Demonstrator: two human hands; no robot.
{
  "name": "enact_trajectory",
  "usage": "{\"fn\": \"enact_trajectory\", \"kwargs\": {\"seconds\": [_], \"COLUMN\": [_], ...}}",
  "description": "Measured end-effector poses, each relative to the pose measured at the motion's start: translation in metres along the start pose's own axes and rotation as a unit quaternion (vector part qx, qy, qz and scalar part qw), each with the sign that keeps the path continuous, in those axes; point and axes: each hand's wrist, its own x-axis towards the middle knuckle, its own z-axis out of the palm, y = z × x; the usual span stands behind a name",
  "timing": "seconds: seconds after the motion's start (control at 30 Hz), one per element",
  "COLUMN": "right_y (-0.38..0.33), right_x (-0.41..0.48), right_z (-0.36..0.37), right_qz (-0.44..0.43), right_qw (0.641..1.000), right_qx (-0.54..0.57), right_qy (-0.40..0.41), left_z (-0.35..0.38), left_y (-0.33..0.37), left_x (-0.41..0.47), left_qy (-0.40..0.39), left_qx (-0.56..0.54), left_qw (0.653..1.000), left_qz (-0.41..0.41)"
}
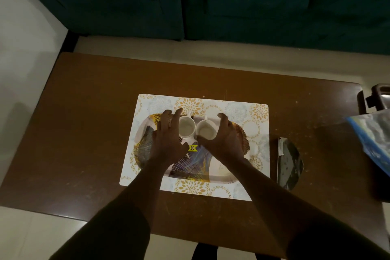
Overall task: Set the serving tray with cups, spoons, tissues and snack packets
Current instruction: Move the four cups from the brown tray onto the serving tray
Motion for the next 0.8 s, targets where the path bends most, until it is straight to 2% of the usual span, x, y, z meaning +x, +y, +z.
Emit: {"fn": "enact_trajectory", "kwargs": {"seconds": [0.17,0.33,0.43,0.57,0.67,0.8], "right_y": [0.003,0.03,0.062,0.116,0.163,0.229], "right_x": [0.019,0.037,0.044,0.047,0.042,0.027], "right_z": [-0.04,-0.098,-0.142,-0.196,-0.234,-0.283], "right_qz": [-0.042,-0.029,-0.005,0.048,0.077,0.107], "right_qw": [0.997,0.987,0.979,0.974,0.974,0.972], "right_qx": [-0.024,-0.056,-0.075,-0.07,-0.084,-0.072], "right_qy": [0.067,0.148,0.188,0.21,0.196,0.197], "left_z": [-0.017,-0.018,-0.004,0.031,0.061,0.106], "left_y": [0.018,0.075,0.126,0.197,0.252,0.326], "left_x": [0.003,0.023,0.038,0.051,0.056,0.06], "left_qy": [-0.026,0.05,0.06,0.048,0.033,-0.014], "left_qx": [0.048,0.028,0.006,-0.025,-0.048,-0.037], "left_qw": [0.997,0.995,0.994,0.99,0.986,0.979], "left_qz": [0.061,0.082,0.095,0.128,0.154,0.201]}}
